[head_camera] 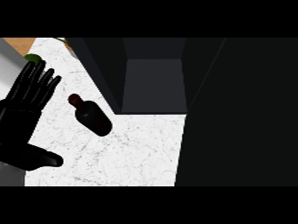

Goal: Pick up the wine, place it into the cabinet and close the cabinet

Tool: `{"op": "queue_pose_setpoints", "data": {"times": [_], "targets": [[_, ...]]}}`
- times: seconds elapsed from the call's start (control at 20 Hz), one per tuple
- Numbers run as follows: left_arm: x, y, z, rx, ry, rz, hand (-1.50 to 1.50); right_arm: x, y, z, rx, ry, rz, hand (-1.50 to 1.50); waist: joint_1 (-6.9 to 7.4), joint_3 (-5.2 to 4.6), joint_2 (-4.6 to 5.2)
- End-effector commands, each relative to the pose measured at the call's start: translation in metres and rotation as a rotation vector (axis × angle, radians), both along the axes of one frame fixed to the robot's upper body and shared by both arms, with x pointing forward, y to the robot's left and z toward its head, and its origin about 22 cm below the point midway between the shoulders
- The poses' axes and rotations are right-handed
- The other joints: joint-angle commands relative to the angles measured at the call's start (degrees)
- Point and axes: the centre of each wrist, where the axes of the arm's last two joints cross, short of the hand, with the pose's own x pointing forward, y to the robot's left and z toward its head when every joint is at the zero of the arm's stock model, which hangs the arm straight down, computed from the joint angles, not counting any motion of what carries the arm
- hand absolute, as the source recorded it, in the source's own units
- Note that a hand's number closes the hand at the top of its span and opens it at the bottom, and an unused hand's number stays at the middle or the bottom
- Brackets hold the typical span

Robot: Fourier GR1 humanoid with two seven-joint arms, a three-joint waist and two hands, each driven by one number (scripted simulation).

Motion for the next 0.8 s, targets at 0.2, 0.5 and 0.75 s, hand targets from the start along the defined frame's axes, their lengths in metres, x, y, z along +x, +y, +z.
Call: {"op": "queue_pose_setpoints", "data": {"times": [0.2,0.5,0.75], "targets": [[0.026,0.022,-0.060,0.052,0.069,0.020,-1.50,-0.023,0.000,-0.003,0.036,-0.021,0.023,-1.50,-0.28,0.00,0.03],[0.040,0.024,-0.100,0.051,0.129,0.001,-1.50,-0.012,-0.002,0.003,0.013,-0.020,0.038,-1.50,-0.25,-0.02,0.09],[0.043,0.025,-0.122,0.066,0.166,-0.013,-1.50,-0.010,-0.009,-0.004,0.042,-0.019,0.024,-1.50,-0.12,0.01,0.05]]}}
